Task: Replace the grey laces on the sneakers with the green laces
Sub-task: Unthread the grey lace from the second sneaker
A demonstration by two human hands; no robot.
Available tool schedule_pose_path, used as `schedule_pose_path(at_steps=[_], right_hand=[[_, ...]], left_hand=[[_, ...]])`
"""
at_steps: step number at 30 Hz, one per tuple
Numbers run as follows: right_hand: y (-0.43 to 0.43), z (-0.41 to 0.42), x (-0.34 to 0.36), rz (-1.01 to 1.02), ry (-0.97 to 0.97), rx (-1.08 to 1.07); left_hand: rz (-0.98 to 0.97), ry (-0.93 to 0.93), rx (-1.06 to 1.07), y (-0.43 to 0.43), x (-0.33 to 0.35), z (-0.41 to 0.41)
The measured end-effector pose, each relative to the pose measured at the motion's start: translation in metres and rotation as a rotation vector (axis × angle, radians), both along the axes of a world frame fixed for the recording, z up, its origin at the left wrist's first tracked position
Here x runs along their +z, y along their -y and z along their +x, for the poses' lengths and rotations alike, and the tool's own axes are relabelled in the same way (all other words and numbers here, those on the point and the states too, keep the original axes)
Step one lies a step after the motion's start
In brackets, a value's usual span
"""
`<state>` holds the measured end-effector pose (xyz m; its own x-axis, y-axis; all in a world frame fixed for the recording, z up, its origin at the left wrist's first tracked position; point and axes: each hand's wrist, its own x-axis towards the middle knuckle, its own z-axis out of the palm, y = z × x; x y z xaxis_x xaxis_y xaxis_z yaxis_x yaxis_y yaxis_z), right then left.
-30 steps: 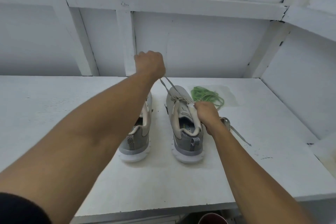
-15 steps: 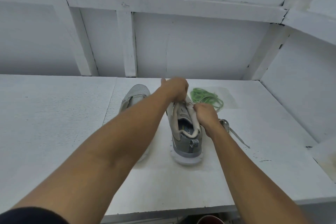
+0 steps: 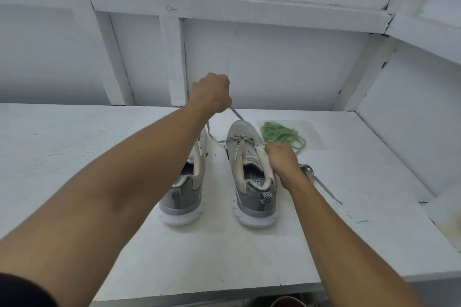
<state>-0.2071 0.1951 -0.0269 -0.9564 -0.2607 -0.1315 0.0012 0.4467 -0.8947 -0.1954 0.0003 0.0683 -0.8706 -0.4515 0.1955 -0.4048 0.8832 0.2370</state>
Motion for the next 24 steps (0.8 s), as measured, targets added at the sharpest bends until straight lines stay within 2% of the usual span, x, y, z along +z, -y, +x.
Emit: schedule_pose_path(at_steps=[5,8,10,13,15,17,20,24], right_hand=[[0.0,0.0,0.0,-0.005,0.001,0.0],[0.0,0.0,-0.001,-0.004,0.002,0.002],[0.0,0.0,-0.001,0.0,-0.001,0.002],[0.0,0.0,0.0,-0.003,-0.008,0.006],[0.0,0.0,0.0,-0.008,-0.011,0.01],[0.0,0.0,0.0,-0.002,-0.015,0.009],[0.0,-0.001,0.0,0.003,-0.016,0.023],[-0.001,-0.005,0.008,0.062,-0.012,0.124]], left_hand=[[-0.099,0.131,-0.022,-0.004,-0.007,0.006],[-0.263,0.391,-0.06,-0.014,-0.019,0.016],[-0.357,0.581,-0.157,-0.02,-0.026,0.019],[-0.343,0.738,-0.295,-0.027,-0.031,0.021],[-0.323,0.731,-0.33,-0.027,-0.026,0.023],[-0.266,0.61,-0.337,-0.022,-0.019,0.022],[0.019,0.371,-0.247,-0.019,-0.012,0.021],[0.425,0.27,-0.148,-0.037,-0.032,0.022]])
